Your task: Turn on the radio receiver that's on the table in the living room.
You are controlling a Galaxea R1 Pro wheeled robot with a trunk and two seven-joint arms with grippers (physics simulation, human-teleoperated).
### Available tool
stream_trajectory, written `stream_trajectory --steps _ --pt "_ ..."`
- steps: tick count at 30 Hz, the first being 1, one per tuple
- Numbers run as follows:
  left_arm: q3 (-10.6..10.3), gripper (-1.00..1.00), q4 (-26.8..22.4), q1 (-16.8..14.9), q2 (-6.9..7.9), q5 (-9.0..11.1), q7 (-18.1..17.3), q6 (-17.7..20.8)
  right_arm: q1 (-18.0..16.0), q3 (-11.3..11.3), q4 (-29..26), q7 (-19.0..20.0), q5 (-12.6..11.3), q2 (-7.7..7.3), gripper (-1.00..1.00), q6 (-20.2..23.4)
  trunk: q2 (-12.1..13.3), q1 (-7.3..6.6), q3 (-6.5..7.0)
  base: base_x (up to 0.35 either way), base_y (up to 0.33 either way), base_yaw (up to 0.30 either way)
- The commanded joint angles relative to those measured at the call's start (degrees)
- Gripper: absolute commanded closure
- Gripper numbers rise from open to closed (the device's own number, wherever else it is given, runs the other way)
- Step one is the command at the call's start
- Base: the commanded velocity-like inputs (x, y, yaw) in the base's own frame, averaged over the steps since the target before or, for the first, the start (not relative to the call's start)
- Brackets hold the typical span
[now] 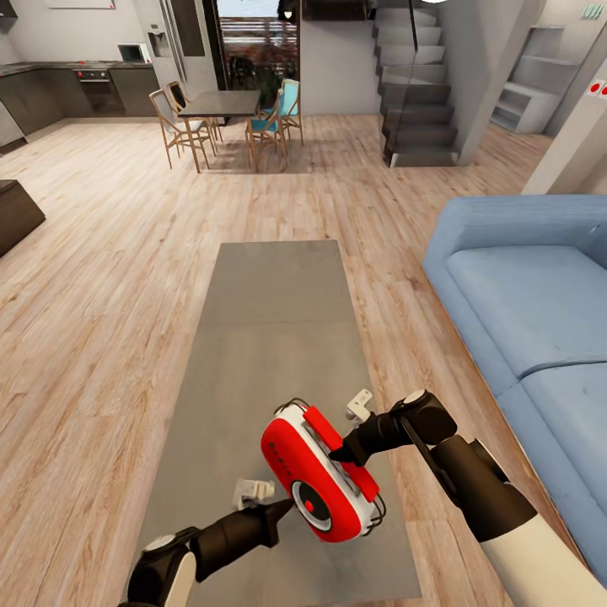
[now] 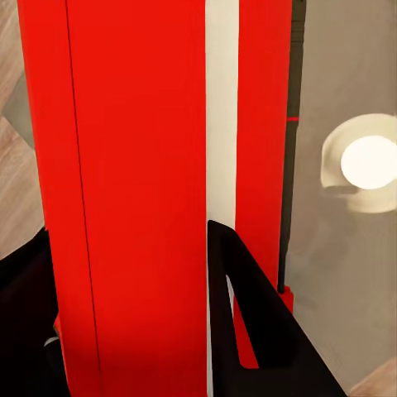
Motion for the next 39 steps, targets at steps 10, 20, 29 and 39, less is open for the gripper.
stream_trajectory --steps 10,20,29,39 --pt "0.1 1.00 7.0 -3.5 -0.34 -0.6 2.6 -1.3 0.0 0.1 0.0 0.0 -0.5 0.00 1.00 0.3 0.0 0.00 0.00 0.000 0.000 0.000" --pt "0.1 1.00 15.1 -6.2 -1.28 -0.6 4.0 -4.9 0.0 0.1 0.0 0.0 -0.5 0.00 1.00 0.3 0.0 0.00 0.00 0.000 0.000 0.000" --pt "0.1 1.00 19.9 -7.9 -2.26 -0.6 4.0 -7.5 0.0 0.1 0.0 0.1 -0.5 0.00 1.00 0.3 0.0 0.00 0.00 0.000 0.000 0.000" --pt "-0.2 1.00 22.6 -8.1 -2.46 -0.5 4.0 -8.9 0.0 0.2 0.0 0.1 -0.5 0.00 1.00 0.3 0.0 0.00 0.00 0.000 0.000 0.000"
